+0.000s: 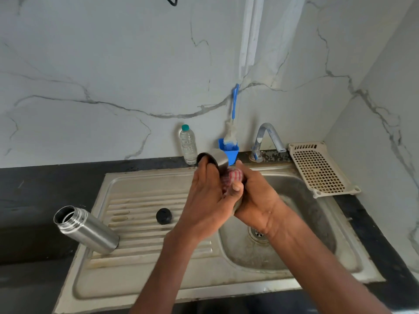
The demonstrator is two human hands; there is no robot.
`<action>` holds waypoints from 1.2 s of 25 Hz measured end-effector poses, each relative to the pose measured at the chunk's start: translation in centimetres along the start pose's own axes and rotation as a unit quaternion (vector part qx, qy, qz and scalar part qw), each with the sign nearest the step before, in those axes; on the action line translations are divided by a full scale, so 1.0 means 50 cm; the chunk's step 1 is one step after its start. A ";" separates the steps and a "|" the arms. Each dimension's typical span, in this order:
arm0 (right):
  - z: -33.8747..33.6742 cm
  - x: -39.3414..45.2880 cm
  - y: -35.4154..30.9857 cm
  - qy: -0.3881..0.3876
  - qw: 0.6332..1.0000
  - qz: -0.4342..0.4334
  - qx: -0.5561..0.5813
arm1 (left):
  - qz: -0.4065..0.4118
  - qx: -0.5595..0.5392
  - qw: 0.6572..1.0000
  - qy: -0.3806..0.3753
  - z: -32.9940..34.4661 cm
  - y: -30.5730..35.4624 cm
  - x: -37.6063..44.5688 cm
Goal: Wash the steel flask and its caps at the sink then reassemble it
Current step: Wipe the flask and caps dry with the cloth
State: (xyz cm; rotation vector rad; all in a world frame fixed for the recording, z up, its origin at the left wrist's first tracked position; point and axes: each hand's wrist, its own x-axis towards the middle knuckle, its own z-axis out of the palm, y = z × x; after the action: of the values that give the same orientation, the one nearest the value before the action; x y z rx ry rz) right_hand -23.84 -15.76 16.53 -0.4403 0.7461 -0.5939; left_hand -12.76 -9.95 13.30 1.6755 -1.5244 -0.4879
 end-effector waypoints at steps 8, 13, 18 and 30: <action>0.018 -0.006 0.060 0.060 0.609 -0.484 -0.625 | -0.184 -0.499 0.845 -0.061 -0.050 0.010 -0.059; 0.034 0.023 0.038 0.072 0.924 -0.205 -0.314 | -0.150 -0.612 0.775 -0.046 -0.058 0.023 -0.072; 0.012 -0.004 0.115 0.038 0.633 -0.515 -0.577 | -0.142 -0.499 0.855 0.005 -0.053 0.041 -0.058; -0.041 0.071 0.058 -0.080 0.995 -0.049 -0.036 | -0.128 -0.329 0.936 0.020 0.014 0.000 -0.011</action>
State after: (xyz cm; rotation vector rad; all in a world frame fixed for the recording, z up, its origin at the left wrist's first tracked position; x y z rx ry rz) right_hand -22.29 -16.19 11.76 -0.5870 0.5963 -0.6165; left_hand -13.39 -9.63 12.72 1.3303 -0.9539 -0.9745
